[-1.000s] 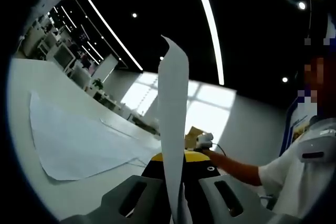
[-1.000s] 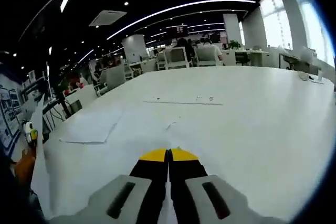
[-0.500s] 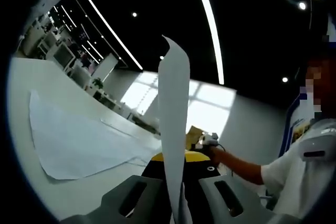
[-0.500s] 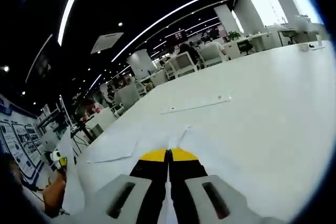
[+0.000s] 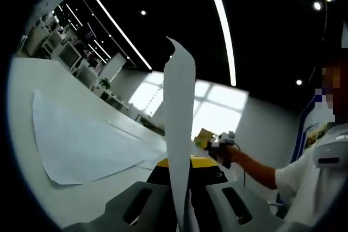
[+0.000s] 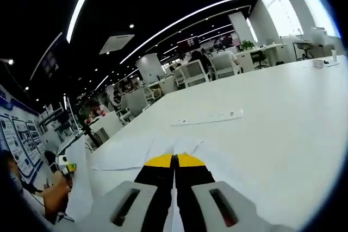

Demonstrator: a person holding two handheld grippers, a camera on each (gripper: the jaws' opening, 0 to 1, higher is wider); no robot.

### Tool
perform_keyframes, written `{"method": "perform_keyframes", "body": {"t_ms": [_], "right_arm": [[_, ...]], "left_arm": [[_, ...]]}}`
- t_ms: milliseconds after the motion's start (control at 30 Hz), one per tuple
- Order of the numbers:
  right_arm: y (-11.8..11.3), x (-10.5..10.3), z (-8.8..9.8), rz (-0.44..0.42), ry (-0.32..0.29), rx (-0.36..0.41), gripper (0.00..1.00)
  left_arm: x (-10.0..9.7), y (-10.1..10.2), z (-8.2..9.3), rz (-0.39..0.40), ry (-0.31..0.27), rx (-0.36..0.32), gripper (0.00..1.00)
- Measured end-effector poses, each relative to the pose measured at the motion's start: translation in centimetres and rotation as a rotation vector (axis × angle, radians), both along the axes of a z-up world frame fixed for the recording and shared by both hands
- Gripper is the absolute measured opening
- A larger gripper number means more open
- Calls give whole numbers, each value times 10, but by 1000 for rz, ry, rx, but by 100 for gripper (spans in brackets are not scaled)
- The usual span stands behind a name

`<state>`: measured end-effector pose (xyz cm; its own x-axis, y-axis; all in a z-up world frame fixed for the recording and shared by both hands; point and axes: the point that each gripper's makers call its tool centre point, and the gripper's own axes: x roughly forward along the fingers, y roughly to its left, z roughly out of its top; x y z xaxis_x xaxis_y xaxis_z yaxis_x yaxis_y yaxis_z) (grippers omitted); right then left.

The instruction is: Organize the stack of printing papers by aligning and flattening the scattered papers on the table

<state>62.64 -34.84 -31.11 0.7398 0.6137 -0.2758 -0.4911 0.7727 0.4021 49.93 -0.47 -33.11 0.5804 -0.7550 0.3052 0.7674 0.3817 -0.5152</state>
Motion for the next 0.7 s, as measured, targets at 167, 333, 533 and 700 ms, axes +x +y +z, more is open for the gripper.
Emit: {"method": "perform_keyframes", "body": {"t_ms": [167, 333, 533, 700], "right_arm": [[4, -6, 7, 6, -7, -1, 0], [7, -10, 25, 25, -34, 28, 0], [9, -16, 53, 34, -63, 33, 0], [4, -17, 86, 44, -112, 31, 0]], "left_arm": [[0, 1, -1, 0, 2, -1, 6], [5, 6, -2, 1, 4, -1, 6], [7, 9, -4, 0, 6, -2, 6], [7, 8, -4, 0, 7, 0, 6]]}}
